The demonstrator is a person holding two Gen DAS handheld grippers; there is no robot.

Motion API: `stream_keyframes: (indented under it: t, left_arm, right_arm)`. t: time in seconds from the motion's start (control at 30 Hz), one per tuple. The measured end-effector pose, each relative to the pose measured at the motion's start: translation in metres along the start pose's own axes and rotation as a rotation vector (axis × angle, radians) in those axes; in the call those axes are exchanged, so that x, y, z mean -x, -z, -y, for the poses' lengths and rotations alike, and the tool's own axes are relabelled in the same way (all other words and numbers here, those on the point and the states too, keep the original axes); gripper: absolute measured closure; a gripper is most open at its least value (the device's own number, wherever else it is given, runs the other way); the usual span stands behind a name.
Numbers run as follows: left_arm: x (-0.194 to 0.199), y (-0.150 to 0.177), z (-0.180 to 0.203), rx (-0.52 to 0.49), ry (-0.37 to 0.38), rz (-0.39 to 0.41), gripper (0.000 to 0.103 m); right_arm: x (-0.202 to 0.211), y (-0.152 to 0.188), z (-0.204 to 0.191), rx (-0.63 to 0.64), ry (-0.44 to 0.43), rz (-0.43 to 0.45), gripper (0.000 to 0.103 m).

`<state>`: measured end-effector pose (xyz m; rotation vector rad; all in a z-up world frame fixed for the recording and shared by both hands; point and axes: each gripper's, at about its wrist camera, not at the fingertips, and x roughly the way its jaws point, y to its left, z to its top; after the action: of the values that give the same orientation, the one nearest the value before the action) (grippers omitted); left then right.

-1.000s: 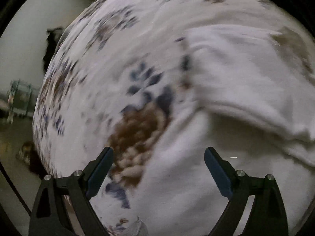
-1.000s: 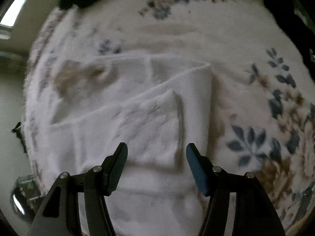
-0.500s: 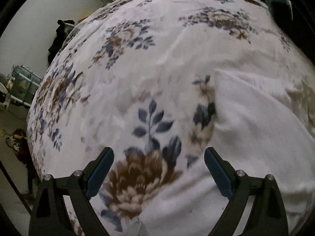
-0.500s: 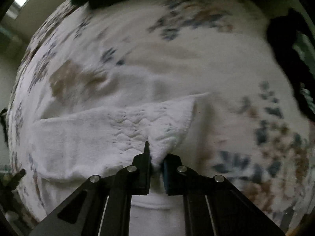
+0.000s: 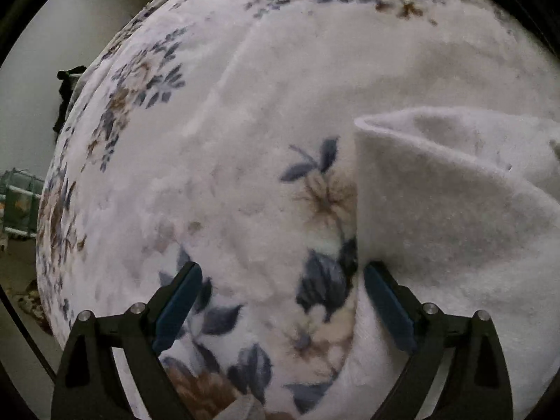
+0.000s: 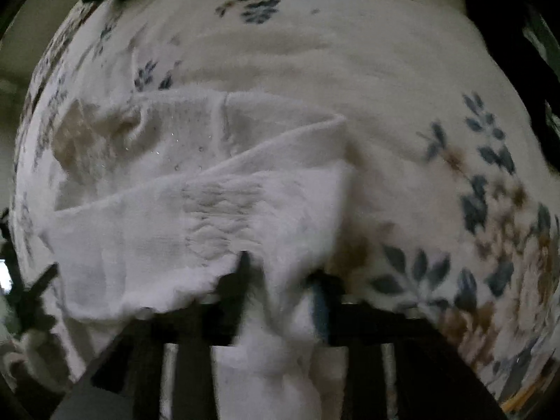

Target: Fold small clothes

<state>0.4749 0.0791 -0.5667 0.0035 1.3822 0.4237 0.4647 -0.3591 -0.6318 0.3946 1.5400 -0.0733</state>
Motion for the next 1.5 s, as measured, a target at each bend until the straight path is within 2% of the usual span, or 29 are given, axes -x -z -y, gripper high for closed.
stream_keyframes:
  t: [0.17,0.3,0.33,0.4,0.5,0.57,0.73,0.83,0.9,1.03,1.07,1.1,1.23,1.27,1.33,1.37,1.43,1.5]
  left_arm:
    - [0.064,0.014,-0.022,0.007,0.095,0.083,0.007]
    - [0.114,0.049,-0.018,-0.042,0.135,0.130,0.007]
    - [0.127,0.066,-0.014,-0.058,0.140,0.136,0.007]
    - [0.139,0.089,-0.004,-0.089,0.123,0.137,0.007]
    - [0.150,0.134,0.018,-0.111,0.073,0.137,0.007]
    - [0.147,0.166,0.036,-0.109,0.006,0.114,0.007]
    - [0.127,0.241,0.068,-0.028,-0.190,0.026,0.007]
    - [0.121,0.272,0.078,0.056,-0.225,-0.053,0.007]
    - [0.123,0.282,0.086,0.071,-0.235,-0.076,0.007]
    - [0.132,0.292,0.105,0.044,-0.231,-0.085,0.007]
    - [0.135,0.296,0.110,0.033,-0.226,-0.083,0.007]
    - [0.136,0.296,0.114,0.025,-0.214,-0.083,0.007]
    - [0.143,0.298,0.131,-0.009,-0.148,-0.097,0.007]
    - [0.146,0.300,0.137,-0.021,-0.125,-0.101,0.007]
    - [0.154,0.305,0.152,-0.056,-0.075,-0.103,0.007]
    - [0.157,0.307,0.160,-0.077,-0.056,-0.104,0.007]
    - [0.163,0.314,0.178,-0.132,-0.034,-0.104,0.007]
    - [0.168,0.323,0.199,-0.187,0.005,-0.106,0.007]
  right_arm:
    - [0.045,0.029,0.020,-0.061,-0.076,-0.015,0.056]
    - [0.083,0.076,0.039,-0.110,-0.112,-0.041,0.056]
    - [0.090,0.087,0.045,-0.117,-0.119,-0.049,0.056]
    - [0.103,0.106,0.061,-0.130,-0.146,-0.055,0.056]
    - [0.107,0.108,0.091,-0.141,-0.202,-0.062,0.056]
    - [0.095,0.087,0.107,-0.124,-0.222,-0.063,0.056]
    - [0.040,-0.003,0.125,-0.065,-0.319,-0.062,0.056]
    - [0.002,-0.053,0.122,-0.061,-0.402,-0.094,0.056]
    - [-0.025,-0.078,0.112,-0.037,-0.463,-0.147,0.056]
    - [-0.068,-0.105,0.094,-0.013,-0.470,-0.232,0.056]
    - [-0.072,-0.108,0.088,-0.003,-0.484,-0.227,0.062]
    - [-0.071,-0.109,0.084,0.016,-0.483,-0.212,0.091]
    - [-0.048,-0.112,0.063,0.129,-0.362,-0.111,0.095]
    - [-0.034,-0.117,0.064,0.152,-0.321,-0.059,0.095]
    - [-0.021,-0.133,0.073,0.152,-0.300,-0.006,0.097]
    - [-0.021,-0.141,0.078,0.149,-0.275,-0.002,0.102]
    - [-0.027,-0.153,0.087,0.116,-0.237,-0.031,0.103]
    - [-0.035,-0.164,0.092,0.099,-0.277,-0.122,0.103]
